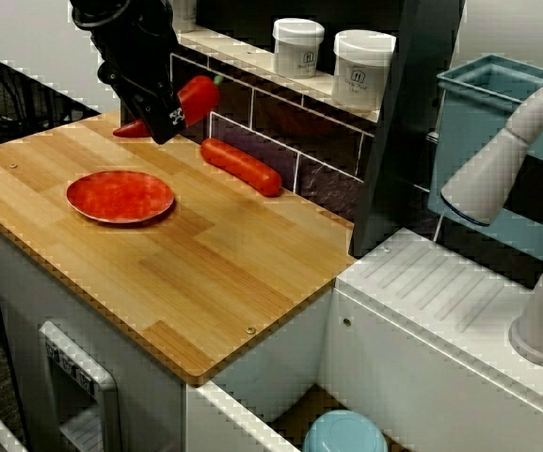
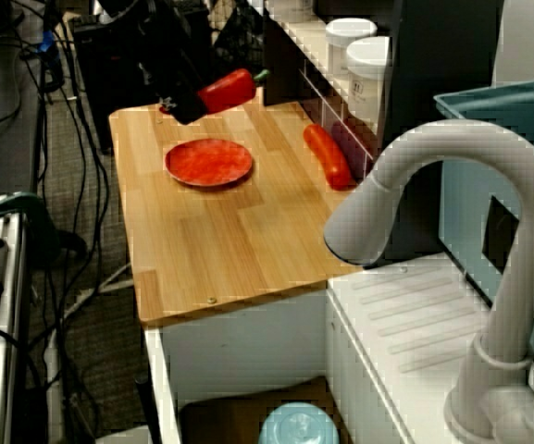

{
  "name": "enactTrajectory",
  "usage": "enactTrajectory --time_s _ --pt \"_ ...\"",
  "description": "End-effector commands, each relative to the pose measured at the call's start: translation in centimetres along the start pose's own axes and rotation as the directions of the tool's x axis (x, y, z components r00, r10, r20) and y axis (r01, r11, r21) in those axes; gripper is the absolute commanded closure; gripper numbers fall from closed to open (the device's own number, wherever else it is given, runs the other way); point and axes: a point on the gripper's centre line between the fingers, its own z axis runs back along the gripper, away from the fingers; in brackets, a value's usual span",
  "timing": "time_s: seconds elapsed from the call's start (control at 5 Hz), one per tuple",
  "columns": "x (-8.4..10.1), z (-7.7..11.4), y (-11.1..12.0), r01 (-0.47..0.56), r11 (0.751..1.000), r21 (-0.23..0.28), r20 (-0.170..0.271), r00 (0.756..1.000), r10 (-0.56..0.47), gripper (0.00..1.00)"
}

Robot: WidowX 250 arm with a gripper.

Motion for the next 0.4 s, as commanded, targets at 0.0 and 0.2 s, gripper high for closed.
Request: enactTrajectory --time_s 0.0,0.2 --pt "-0.38 0.13 -1.02 0.237 0.968 -0.076 0.041 0.971 -0.235 1.00" --pt "-0.49 -0.30 -1.54 0.329 0.934 -0.139 0.066 0.944 -0.323 1.00"
